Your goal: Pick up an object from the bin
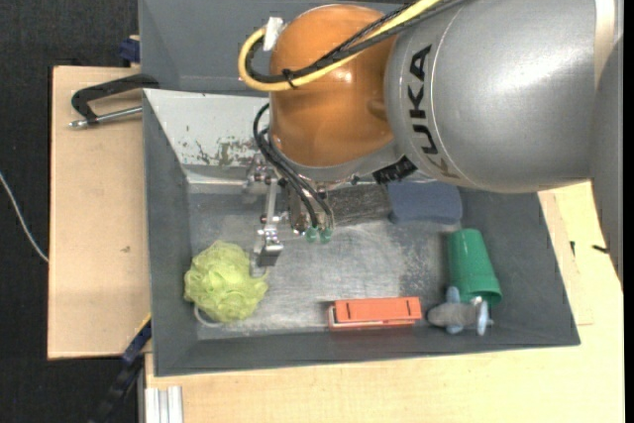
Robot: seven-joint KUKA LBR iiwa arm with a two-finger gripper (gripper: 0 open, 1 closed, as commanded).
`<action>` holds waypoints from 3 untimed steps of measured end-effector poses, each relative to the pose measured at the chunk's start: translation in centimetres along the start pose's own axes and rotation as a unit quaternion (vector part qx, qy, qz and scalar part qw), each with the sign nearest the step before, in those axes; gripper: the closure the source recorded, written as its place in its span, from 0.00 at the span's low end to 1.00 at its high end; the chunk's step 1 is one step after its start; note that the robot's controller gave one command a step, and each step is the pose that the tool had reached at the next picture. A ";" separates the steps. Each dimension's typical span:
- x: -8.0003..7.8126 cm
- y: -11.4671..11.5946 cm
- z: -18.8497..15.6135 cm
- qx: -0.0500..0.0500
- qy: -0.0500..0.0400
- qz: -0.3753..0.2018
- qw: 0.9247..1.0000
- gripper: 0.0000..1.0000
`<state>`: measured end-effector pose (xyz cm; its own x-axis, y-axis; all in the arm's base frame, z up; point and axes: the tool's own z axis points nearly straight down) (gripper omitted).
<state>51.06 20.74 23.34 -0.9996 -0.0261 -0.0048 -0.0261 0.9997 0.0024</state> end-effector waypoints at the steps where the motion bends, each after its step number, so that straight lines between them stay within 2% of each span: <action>1: 1.1 -1.9 2.7 0.001 0.004 0.014 1.000 0.00; 2: 0.5 1.9 11.5 0.001 0.002 0.013 1.000 1.00; 3: 0.4 1.9 11.5 0.001 0.002 0.014 1.000 1.00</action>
Offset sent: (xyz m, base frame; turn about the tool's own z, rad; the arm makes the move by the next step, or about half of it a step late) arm -0.0052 0.0182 -0.1173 0.0280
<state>50.63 22.63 11.82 -1.0000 0.0015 -0.0005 0.0015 1.0000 0.0013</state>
